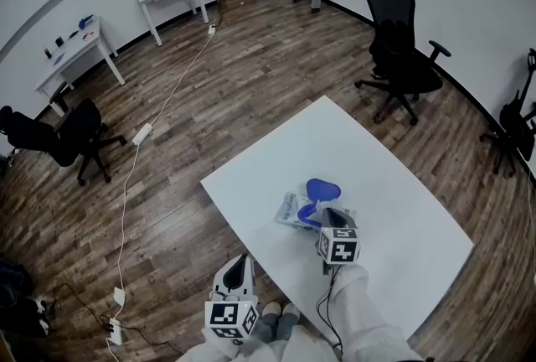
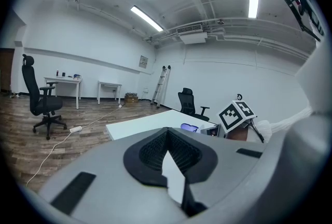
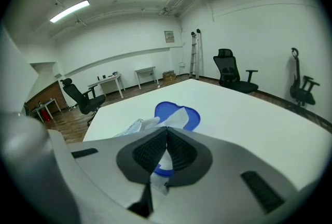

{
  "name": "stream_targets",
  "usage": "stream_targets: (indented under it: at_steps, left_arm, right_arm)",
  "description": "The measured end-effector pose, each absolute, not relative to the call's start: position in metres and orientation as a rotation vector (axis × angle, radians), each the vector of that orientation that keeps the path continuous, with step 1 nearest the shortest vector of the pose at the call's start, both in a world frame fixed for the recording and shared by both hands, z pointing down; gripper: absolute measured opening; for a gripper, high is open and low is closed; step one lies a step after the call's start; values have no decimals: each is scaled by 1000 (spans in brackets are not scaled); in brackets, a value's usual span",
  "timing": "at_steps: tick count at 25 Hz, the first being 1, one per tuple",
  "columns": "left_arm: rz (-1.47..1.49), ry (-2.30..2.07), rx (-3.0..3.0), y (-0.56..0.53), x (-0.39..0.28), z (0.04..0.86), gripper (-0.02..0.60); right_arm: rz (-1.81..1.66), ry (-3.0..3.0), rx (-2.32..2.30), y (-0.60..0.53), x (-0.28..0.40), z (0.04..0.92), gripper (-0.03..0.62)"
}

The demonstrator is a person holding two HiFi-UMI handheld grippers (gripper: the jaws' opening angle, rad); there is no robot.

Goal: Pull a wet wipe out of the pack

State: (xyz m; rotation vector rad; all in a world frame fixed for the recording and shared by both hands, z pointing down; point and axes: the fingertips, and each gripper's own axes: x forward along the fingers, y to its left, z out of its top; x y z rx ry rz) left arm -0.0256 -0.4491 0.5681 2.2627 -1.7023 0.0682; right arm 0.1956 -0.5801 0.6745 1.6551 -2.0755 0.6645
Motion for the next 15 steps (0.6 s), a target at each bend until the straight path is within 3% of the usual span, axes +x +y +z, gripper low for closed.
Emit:
stream_targets:
  at_steps: [15]
  left_arm:
    - [10,-1675,2308,-441,-14,556,0]
  right_arm:
    - [601,-2140,1673,-571,185,641,11]
